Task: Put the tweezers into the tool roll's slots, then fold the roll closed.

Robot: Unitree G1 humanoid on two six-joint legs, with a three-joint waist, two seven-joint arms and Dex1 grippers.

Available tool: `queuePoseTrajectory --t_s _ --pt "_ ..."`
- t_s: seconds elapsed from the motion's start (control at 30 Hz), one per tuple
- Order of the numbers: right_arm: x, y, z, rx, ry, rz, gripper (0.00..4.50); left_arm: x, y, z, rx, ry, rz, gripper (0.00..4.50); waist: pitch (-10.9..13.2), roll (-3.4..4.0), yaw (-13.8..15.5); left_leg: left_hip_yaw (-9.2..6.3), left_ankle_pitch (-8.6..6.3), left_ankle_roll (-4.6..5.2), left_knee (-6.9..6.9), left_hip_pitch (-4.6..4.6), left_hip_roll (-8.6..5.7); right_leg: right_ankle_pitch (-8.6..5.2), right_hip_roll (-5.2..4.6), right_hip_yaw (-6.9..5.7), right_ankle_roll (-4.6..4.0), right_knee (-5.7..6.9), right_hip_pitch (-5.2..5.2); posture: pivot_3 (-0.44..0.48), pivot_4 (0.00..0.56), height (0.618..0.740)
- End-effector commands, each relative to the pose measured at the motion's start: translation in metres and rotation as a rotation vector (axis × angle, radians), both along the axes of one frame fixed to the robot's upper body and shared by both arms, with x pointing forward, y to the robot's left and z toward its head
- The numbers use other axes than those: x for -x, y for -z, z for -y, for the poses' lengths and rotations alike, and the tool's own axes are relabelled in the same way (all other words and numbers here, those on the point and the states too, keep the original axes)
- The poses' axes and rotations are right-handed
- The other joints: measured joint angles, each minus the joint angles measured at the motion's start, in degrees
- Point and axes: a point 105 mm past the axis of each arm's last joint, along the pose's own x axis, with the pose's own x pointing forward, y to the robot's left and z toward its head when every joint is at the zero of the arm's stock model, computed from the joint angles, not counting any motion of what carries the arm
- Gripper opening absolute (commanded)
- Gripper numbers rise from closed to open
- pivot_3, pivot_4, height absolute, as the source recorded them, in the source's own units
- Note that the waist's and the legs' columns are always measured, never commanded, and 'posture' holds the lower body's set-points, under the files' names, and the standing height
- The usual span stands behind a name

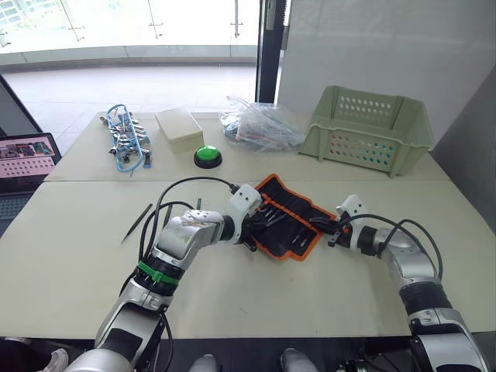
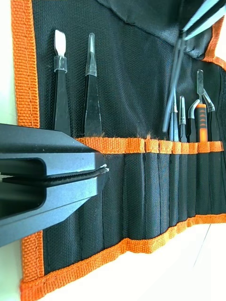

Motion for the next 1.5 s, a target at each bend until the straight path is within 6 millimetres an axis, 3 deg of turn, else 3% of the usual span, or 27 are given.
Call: queuePoseTrajectory --t_s 0.03,0.23,0.43,0.8,1.13,1.33,1.43,1.5 --pt "0.005 0.018 0.002 0.033 0.004 -0.057 0.00 -0.003 -0.002 0.000 -0.013 -0.020 0.037 0.03 0.0 0.00 0.0 0.00 0.00 0.00 0.00 0.00 0.00 0.00 0.00 0.00 0.00 0.00 0.00 0.000 0.150 0.740" --pt "0.007 0.020 0.000 0.021 -0.002 -0.071 0.00 -0.012 0.002 0.005 -0.013 -0.042 0.055 0.03 0.0 0.00 0.0 0.00 0.00 0.00 0.03 0.02 0.00 0.00 0.00 0.00 0.00 0.01 0.04 0.000 0.150 0.740" --pt "0.008 0.022 -0.002 0.018 -0.006 -0.081 0.00 -0.020 0.008 0.026 0.064 -0.013 0.048 0.03 0.0 0.00 0.1 0.00 0.00 0.00 0.03 0.10 -0.01 0.00 -0.01 -0.01 0.00 -0.01 0.15 0.000 0.150 0.740" --pt "0.017 0.038 -0.008 0.024 -0.028 -0.130 0.00 -0.047 0.009 0.054 -0.017 0.051 0.151 0.03 0.0 -0.01 0.1 -0.02 -0.03 0.06 0.03 0.43 -0.01 -0.02 0.01 -0.07 0.03 -0.13 0.62 0.000 0.150 0.740" --pt "0.017 0.040 -0.004 0.023 -0.010 -0.140 0.00 -0.059 0.011 0.057 -0.051 0.050 0.186 0.03 0.0 -0.02 0.1 -0.02 -0.03 0.06 0.04 0.48 -0.03 -0.02 0.00 -0.07 0.05 -0.13 0.70 0.000 0.150 0.740" --pt "0.016 0.040 -0.010 -0.020 -0.002 -0.143 0.00 -0.049 0.019 0.024 -0.024 0.023 0.122 2.14 0.0 0.02 -0.9 -0.03 -0.04 0.06 0.04 0.56 0.01 -0.02 0.05 -0.06 0.05 -0.04 0.70 0.000 0.150 0.740" --pt "0.015 0.040 -0.011 -0.025 0.004 -0.135 0.00 -0.041 0.000 0.006 0.081 -0.032 0.130 3.13 0.0 0.02 -1.6 -0.06 -0.04 0.07 -0.01 0.65 0.08 -0.02 0.10 -0.03 0.05 0.01 0.70 0.000 0.150 0.740" --pt "0.014 0.042 -0.010 -0.015 0.011 -0.131 0.00 -0.044 -0.022 -0.025 0.110 -0.161 0.202 3.80 0.0 0.02 -1.9 -0.05 -0.04 0.07 -0.01 0.67 0.10 -0.02 0.11 -0.02 0.05 0.02 0.69 0.000 0.150 0.740"
